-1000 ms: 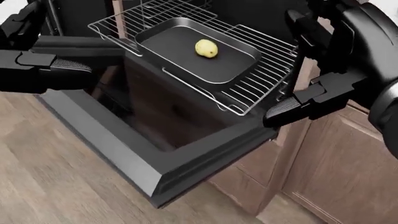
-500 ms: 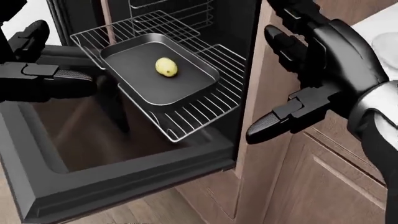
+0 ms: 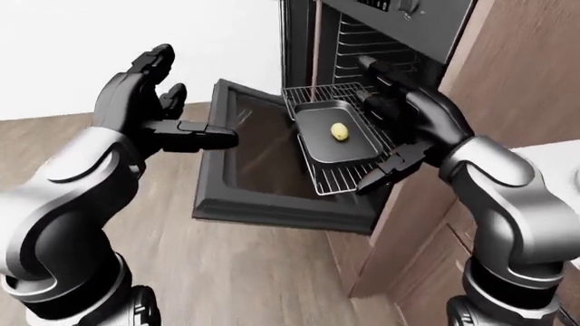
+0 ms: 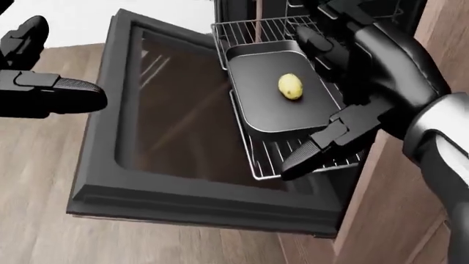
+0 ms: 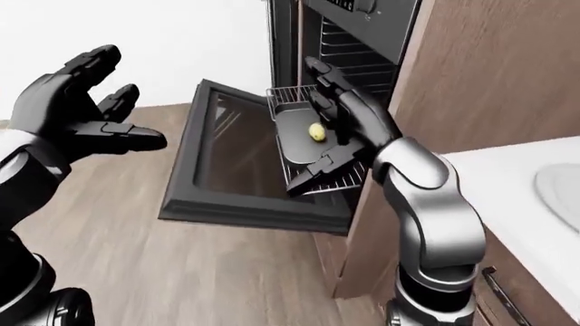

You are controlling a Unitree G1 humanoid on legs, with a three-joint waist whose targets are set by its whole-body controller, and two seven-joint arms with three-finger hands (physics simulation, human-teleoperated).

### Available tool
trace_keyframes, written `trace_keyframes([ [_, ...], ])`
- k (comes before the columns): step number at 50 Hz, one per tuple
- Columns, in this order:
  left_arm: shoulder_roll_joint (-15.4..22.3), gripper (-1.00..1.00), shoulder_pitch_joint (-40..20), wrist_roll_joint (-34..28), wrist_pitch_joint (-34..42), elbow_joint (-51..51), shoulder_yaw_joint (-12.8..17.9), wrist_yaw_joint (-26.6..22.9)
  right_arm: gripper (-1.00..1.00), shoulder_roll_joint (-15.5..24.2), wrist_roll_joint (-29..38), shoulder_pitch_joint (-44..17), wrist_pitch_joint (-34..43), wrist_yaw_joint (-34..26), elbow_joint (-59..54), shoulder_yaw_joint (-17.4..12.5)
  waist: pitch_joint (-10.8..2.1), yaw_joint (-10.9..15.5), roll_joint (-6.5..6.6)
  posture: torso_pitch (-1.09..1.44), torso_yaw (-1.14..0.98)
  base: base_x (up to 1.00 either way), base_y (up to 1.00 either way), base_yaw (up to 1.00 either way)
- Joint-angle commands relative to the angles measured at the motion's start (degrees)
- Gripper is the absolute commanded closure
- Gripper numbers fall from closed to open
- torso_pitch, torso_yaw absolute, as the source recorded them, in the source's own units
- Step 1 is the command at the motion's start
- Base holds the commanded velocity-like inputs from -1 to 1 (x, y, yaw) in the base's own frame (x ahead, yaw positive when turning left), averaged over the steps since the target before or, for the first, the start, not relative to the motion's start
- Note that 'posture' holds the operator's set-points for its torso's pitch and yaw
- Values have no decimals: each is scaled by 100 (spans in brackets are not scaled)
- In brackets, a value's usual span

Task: Pick the potato from the oven and place it on the plate on the counter.

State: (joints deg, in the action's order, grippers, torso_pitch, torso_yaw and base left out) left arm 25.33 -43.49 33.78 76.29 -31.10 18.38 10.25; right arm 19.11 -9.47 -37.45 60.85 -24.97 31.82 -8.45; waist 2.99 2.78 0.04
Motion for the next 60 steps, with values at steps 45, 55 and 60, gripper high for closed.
trace_keyframes([
  [45, 99, -100, -164, 80, -243, -139, 50, -75, -100, -15, 349, -306, -488, 164, -192, -143, 130, -240, -208, 0, 0, 34, 25, 7],
  [55, 146, -100, -177, 141, -199, -162, 114, -60, -100, -43, -35, -431, -372, 410, -195, -276, -237, 1, 313, 0, 0, 0, 0, 64],
  [60, 165, -100, -212, 216, -117, -207, 144, 0, -100, 42, -69, -380, -514, 425, -272, -218, -57, -209, 36, 0, 0, 0, 1, 75],
])
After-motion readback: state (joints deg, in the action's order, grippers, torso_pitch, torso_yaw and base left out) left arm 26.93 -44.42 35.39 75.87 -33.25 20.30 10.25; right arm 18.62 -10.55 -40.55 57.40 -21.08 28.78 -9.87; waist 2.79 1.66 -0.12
